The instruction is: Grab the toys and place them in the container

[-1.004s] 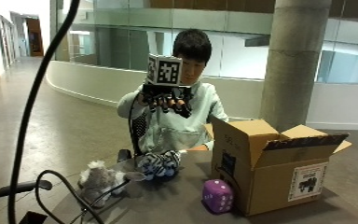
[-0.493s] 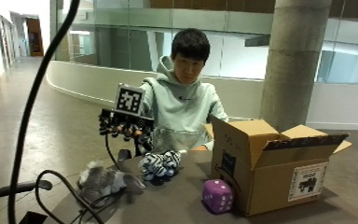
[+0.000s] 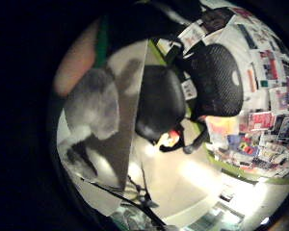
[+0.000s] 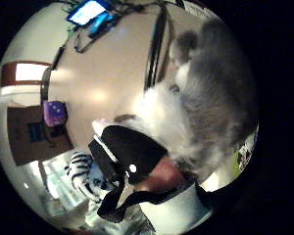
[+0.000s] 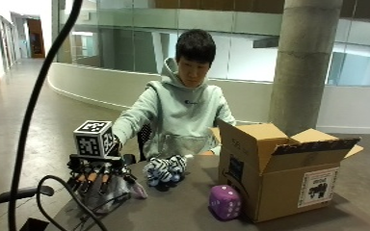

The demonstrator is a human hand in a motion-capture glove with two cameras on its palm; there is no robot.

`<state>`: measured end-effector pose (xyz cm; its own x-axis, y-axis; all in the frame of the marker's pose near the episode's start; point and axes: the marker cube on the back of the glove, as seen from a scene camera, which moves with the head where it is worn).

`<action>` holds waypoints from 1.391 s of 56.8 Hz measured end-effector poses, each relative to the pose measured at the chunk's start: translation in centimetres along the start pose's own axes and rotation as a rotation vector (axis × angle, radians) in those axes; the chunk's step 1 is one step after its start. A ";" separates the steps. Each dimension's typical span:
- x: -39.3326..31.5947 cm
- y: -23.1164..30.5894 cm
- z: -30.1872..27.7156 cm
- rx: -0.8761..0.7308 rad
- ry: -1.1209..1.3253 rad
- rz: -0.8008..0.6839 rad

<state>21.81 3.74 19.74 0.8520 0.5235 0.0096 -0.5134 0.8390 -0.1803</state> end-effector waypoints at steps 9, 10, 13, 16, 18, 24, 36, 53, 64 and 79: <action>-1.3 1.1 1.5 -0.115 -0.025 -0.047; -1.6 1.1 1.5 -0.123 -0.014 -0.051; -2.1 1.1 1.6 -0.126 0.005 -0.063; -2.5 1.1 1.9 -0.104 0.001 -0.076; -2.6 1.1 2.1 -0.073 -0.013 -0.086; -3.2 1.4 2.6 0.047 -0.062 -0.119; -4.5 1.7 3.2 0.204 -0.153 -0.159; -5.6 1.9 -2.0 0.046 0.040 -0.219; -7.5 3.9 -8.7 0.079 0.114 -0.321; -15.0 7.6 -20.4 0.096 0.116 -0.480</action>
<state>7.15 -0.75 -1.80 0.9974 0.0594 -0.0411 -0.0629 0.9939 -0.0907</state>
